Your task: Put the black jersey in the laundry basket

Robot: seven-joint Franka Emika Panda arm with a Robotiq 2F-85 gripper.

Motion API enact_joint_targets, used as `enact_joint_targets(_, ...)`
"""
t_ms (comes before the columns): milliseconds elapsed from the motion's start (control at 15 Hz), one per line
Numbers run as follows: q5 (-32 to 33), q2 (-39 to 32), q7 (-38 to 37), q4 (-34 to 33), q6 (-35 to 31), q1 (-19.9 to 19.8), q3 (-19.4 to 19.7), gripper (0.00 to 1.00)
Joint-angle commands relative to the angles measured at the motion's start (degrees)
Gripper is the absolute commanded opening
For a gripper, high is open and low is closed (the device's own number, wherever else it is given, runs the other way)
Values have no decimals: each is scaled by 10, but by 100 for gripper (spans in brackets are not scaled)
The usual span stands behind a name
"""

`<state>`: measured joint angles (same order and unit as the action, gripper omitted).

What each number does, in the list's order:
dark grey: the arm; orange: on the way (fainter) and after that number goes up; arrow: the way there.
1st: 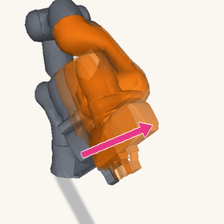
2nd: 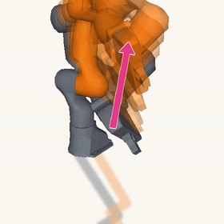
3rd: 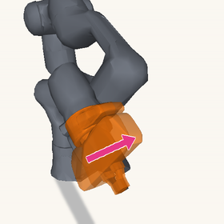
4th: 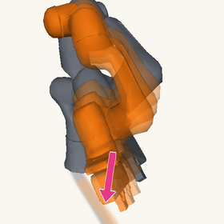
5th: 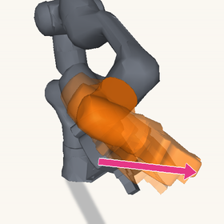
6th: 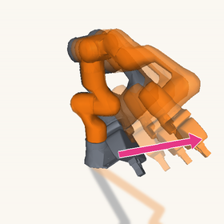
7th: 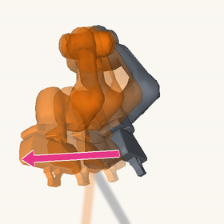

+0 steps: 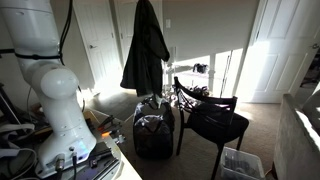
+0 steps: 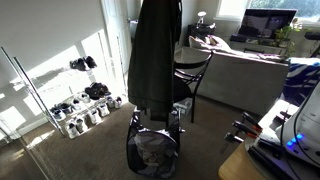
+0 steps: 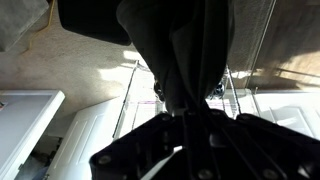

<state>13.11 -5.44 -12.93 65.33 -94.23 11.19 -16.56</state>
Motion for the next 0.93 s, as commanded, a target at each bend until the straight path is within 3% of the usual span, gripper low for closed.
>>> enact_joint_targets(0, -3, -48, 31, -69, 20, 18, -15, 4)
enact_joint_targets(400, 3, -85, 37, -115, 45, 38, -24, 4)
enact_joint_targets(867, -2, -85, 35, -131, 65, 37, -21, 4)
